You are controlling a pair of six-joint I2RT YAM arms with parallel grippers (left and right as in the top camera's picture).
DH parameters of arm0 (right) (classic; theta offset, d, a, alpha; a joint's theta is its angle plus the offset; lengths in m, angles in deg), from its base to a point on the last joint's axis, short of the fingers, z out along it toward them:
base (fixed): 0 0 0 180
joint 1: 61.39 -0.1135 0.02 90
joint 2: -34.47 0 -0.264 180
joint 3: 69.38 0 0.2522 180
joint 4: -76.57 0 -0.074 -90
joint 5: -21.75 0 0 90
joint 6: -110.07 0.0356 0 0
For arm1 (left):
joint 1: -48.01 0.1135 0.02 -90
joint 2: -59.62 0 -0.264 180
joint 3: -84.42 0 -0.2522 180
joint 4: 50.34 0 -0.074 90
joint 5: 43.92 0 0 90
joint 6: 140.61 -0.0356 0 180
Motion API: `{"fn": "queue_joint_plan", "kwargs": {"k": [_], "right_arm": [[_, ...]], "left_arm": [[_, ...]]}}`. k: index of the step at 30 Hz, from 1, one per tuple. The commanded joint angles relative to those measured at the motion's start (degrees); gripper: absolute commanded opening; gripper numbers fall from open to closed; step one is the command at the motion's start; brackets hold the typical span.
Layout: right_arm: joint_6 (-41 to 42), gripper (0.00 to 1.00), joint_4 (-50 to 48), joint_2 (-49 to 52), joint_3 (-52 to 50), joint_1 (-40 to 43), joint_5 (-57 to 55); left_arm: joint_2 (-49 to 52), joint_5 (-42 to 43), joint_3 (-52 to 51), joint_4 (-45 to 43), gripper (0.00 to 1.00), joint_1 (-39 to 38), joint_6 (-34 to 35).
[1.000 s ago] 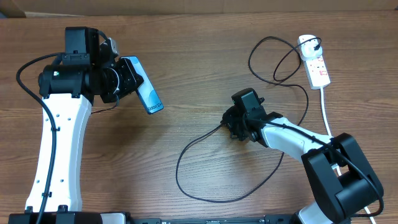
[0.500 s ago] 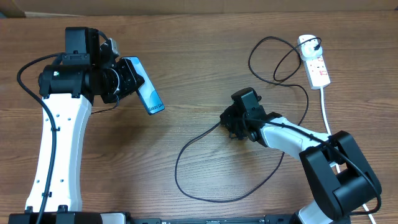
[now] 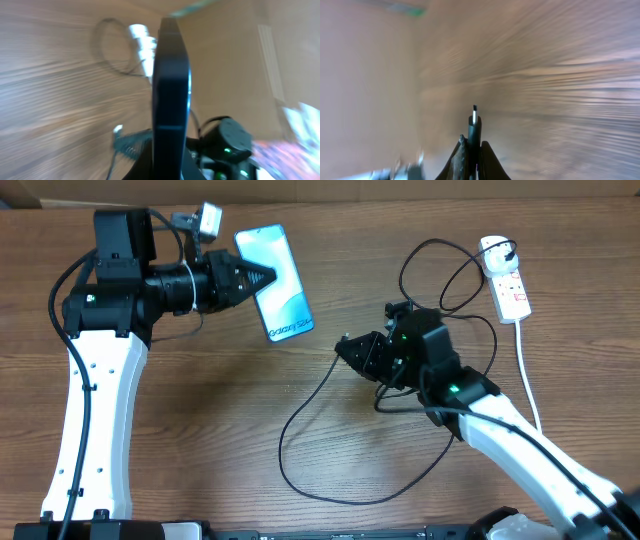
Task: Plug charger to phone and switch on socket
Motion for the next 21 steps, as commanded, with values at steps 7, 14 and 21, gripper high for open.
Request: {"fn": "queue_joint_plan", "kwargs": {"k": [7,14,21], "right_arm": [[-12.0,0.04,-11.4,-7.0,0.1,-0.3,39.9],[-11.8,0.04,-12.8,-7.0,0.1,-0.3,46.0],[-5.7,0.04,-20.7,-7.0,0.1,-0.3,47.6]], "left_arm": [[-0.4,18.0,0.4,-8.0,0.04,0.3,7.2],[-0.4,20.6,0.4,-8.0,0.04,0.2,9.8],[-0.4,20.4,0.4,-6.3,0.04,0.2,9.6]]}}
